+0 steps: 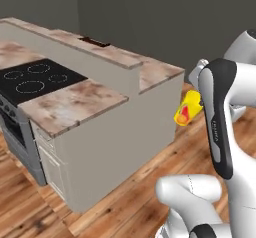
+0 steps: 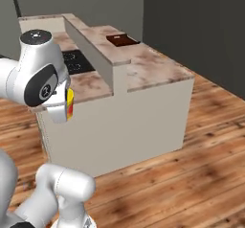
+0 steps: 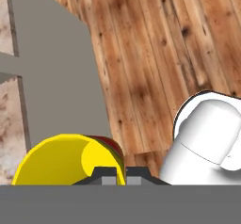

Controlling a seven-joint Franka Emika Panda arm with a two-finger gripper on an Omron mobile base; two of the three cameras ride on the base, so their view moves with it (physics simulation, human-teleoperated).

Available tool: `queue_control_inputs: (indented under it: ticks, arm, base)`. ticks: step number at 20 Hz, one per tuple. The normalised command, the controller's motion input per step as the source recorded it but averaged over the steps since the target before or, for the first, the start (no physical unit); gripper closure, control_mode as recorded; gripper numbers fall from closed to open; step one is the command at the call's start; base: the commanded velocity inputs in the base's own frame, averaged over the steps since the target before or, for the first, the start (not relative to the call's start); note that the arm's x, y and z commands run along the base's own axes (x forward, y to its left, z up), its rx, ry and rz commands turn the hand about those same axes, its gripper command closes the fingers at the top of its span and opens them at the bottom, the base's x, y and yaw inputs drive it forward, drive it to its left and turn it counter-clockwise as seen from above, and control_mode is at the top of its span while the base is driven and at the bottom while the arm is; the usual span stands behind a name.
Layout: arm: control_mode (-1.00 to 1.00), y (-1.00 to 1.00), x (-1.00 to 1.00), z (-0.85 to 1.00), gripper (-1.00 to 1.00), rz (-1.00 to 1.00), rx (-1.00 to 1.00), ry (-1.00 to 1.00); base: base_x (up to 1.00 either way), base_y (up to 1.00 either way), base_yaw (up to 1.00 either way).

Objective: There is a tray on the dining counter. Grab the cup, mug, and pitcher and place them on the tray. The pitcher may be placed next to the tray if it cannot fit the tray.

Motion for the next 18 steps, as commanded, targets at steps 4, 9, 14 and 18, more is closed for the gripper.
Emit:
queue_control_inputs:
  ticks: [4, 9, 14, 18]
  arm:
    - [1.00, 0.00, 0.00, 0.00, 1.00, 0.00, 0.00, 0.00]
    - [1.00, 0.00, 0.00, 0.00, 1.00, 0.00, 0.00, 0.00]
    - [1.00, 0.00, 0.00, 0.00, 1.00, 0.00, 0.00, 0.00]
    - [1.00, 0.00, 0.00, 0.00, 1.00, 0.00, 0.00, 0.00]
  base:
    - [0.81, -1.00, -0.07]
    - [1.00, -1.00, -0.01]
    - [1.00, -1.00, 0.07]
    - [0.98, -1.00, 0.29]
